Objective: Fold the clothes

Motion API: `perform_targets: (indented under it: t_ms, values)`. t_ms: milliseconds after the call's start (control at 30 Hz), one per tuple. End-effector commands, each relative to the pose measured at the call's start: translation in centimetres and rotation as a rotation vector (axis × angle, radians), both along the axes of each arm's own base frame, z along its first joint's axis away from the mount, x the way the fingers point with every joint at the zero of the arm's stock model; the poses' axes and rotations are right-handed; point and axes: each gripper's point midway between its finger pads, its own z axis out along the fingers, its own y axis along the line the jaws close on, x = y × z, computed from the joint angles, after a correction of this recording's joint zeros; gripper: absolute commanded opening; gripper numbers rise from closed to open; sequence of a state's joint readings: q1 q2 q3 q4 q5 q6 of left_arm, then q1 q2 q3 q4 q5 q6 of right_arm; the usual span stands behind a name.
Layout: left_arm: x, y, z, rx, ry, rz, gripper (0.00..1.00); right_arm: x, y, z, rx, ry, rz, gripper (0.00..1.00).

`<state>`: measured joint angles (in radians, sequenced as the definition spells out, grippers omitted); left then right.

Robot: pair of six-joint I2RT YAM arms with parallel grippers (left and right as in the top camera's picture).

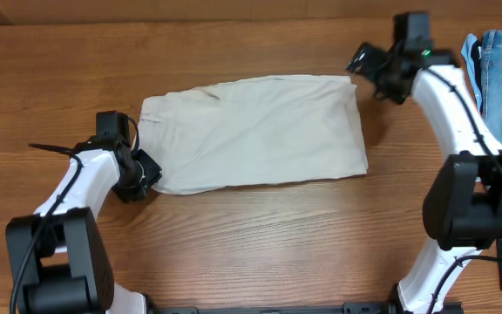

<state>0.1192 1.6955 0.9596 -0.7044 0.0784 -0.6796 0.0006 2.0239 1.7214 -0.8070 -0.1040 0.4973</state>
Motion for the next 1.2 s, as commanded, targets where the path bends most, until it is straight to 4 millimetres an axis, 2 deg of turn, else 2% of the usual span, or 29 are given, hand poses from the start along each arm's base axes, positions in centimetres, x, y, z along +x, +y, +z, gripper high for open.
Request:
perform_targets:
  t_ms: [0, 100, 233, 267, 300, 400, 533, 667, 733, 767, 800, 833, 933, 1033, 1167]
  values:
    - [1.6, 2.3, 4.2, 0.158, -0.109, -0.071, 0.36, -0.1, 0.0, 5.5, -0.028, -0.05, 0.057, 1.0]
    - [2.8, 1.3, 7.0, 0.156, -0.203, -0.235, 0.34, -1.3, 0.2, 6.2, -0.031, -0.004, 0.082, 1.0]
    - [3.2, 1.4, 11.0, 0.186, -0.282, -0.219, 0.35, -2.6, 0.2, 5.0, -0.047, 0.058, 0.111, 1.0]
    - [3.2, 1.4, 11.6, 0.188, -0.3, -0.212, 0.42, -2.8, 0.2, 4.7, -0.045, 0.067, 0.111, 1.0]
    - [3.5, 1.3, 12.4, 0.189, -0.336, -0.212, 0.56, -3.1, 0.3, 4.3, -0.039, 0.084, 0.114, 1.0]
    - [4.7, 1.0, 12.9, 0.184, -0.39, -0.245, 0.71, -4.0, 1.2, 3.4, 0.01, 0.12, 0.137, 1.0]
    - [7.1, -0.3, 12.2, 0.154, -0.454, -0.387, 0.71, -5.3, 3.0, 2.1, 0.077, 0.17, 0.189, 1.0]
    - [9.5, -0.3, 9.9, 0.156, -0.466, -0.427, 0.61, -6.9, 4.6, 0.0, 0.091, 0.236, 0.225, 0.99]
    - [10.6, -1.4, 8.3, 0.102, -0.483, -0.475, 0.48, -8.0, 5.7, -1.2, 0.089, 0.273, 0.248, 0.89]
    - [11.0, -2.0, 7.6, 0.07, -0.494, -0.506, 0.43, -8.4, 6.2, -1.7, 0.089, 0.289, 0.26, 0.79]
    - [11.3, -2.6, 7.0, 0.043, -0.501, -0.528, 0.38, -8.8, 6.7, -2.3, 0.088, 0.302, 0.272, 0.62]
    - [11.6, -3.1, 6.3, 0.013, -0.502, -0.542, 0.31, -9.2, 7.3, -2.9, 0.086, 0.312, 0.286, 0.51]
    - [11.6, -4.7, 5.0, -0.051, -0.5, -0.6, 0.09, -10.0, 8.9, -4.5, 0.081, 0.323, 0.324, 0.25]
    - [11.4, -5.7, 4.5, -0.055, -0.492, -0.645, 0.04, -10.6, 10.0, -5.9, 0.079, 0.324, 0.352, 0.15]
    - [11.1, -7.4, 3.7, -0.062, -0.468, -0.68, 0.04, -11.6, 10.9, -8.8, 0.077, 0.334, 0.374, 0.14]
